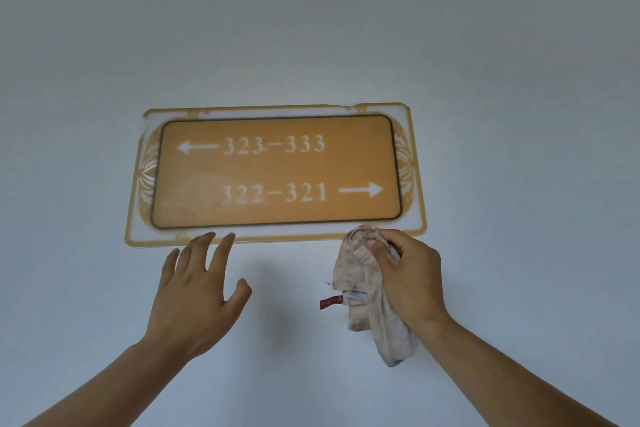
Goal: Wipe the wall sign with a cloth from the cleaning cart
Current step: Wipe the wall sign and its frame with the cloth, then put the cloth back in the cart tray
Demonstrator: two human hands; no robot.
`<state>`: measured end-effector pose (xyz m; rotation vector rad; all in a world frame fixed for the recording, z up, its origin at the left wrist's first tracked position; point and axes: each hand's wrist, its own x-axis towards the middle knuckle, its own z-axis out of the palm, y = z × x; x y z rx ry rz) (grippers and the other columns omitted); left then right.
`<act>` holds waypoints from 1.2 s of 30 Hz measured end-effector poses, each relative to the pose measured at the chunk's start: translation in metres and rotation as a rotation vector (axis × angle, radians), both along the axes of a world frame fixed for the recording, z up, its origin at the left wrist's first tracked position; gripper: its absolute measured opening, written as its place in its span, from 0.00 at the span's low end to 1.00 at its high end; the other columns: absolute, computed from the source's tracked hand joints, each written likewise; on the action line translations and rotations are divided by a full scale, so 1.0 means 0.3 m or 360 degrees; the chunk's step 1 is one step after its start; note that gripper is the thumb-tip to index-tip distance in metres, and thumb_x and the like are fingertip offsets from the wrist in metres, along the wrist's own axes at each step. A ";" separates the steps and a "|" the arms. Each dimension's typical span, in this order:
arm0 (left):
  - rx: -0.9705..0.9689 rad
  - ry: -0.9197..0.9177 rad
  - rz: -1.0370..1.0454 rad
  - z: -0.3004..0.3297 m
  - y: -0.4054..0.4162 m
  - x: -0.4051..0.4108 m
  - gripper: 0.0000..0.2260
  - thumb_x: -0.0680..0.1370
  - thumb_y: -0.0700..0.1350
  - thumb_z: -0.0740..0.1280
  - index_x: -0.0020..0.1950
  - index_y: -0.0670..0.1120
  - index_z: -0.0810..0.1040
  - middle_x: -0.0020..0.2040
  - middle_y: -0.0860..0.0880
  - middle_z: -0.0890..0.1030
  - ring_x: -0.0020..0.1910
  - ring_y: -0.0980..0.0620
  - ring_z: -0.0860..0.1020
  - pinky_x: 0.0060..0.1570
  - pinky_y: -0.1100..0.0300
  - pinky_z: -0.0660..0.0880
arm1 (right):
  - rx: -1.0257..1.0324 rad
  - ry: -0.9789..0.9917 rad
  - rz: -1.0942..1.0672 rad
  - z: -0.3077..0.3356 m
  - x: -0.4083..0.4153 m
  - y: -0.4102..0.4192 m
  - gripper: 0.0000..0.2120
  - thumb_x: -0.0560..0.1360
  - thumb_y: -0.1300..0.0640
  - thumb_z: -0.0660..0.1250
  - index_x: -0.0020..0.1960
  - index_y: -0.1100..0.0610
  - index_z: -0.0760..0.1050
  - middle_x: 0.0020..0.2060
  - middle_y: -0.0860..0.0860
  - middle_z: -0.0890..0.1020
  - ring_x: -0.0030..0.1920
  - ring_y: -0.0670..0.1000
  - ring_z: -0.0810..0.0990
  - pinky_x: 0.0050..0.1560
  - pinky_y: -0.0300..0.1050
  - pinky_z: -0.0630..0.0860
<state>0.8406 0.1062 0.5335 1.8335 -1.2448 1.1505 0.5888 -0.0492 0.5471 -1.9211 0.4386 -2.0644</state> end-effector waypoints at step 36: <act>0.0246 -0.0106 -0.1149 -0.207 -0.326 -0.890 0.35 0.75 0.62 0.49 0.77 0.44 0.64 0.74 0.38 0.67 0.74 0.39 0.64 0.75 0.39 0.56 | 0.0206 0.0175 -0.1178 -0.167 -0.970 0.292 0.08 0.80 0.58 0.67 0.52 0.54 0.85 0.42 0.41 0.85 0.43 0.32 0.80 0.43 0.24 0.71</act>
